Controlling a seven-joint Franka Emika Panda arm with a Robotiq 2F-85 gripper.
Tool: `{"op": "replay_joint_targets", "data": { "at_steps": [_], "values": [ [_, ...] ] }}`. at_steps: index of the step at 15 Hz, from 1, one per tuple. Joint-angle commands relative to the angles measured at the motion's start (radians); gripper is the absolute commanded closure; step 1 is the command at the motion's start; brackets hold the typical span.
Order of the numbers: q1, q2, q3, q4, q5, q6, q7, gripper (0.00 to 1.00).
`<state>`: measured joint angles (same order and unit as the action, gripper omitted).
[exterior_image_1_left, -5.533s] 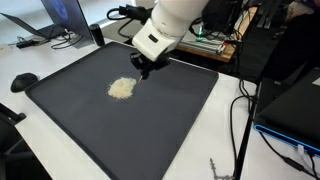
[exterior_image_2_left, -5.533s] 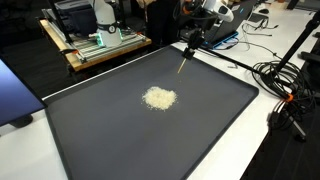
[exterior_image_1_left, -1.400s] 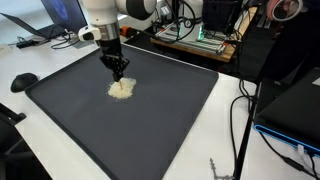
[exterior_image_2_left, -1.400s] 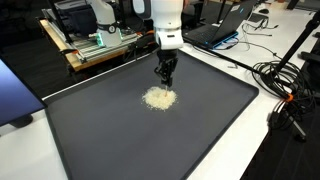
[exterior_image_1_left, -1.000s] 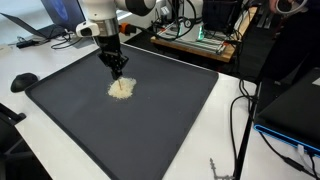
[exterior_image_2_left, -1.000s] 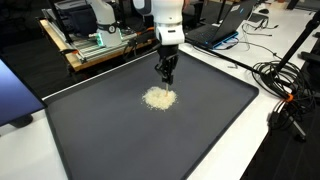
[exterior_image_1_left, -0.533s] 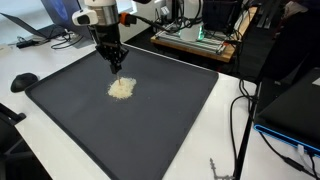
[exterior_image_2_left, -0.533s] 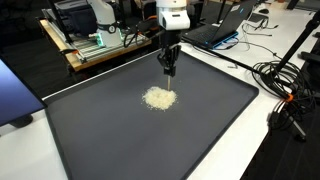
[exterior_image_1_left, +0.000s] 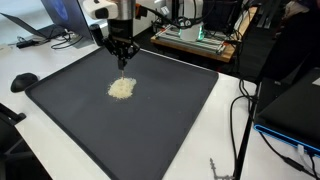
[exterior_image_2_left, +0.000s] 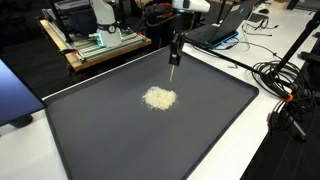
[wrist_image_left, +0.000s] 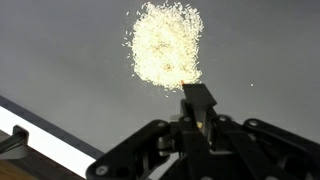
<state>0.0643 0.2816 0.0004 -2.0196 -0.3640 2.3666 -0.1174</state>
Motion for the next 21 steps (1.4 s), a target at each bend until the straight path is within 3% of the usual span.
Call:
{"op": "replay_joint_targets", "data": {
  "at_steps": [1,12,17,21],
  "values": [
    [0.071,0.014,0.000,0.021,-0.146,-0.091,0.046,0.97],
    [0.211,0.205,0.073,0.187,-0.473,-0.292,0.007,0.97],
    [0.243,0.318,0.095,0.317,-0.517,-0.404,-0.025,0.97],
    [0.234,0.390,0.116,0.412,-0.466,-0.463,-0.074,0.97]
  ]
}}
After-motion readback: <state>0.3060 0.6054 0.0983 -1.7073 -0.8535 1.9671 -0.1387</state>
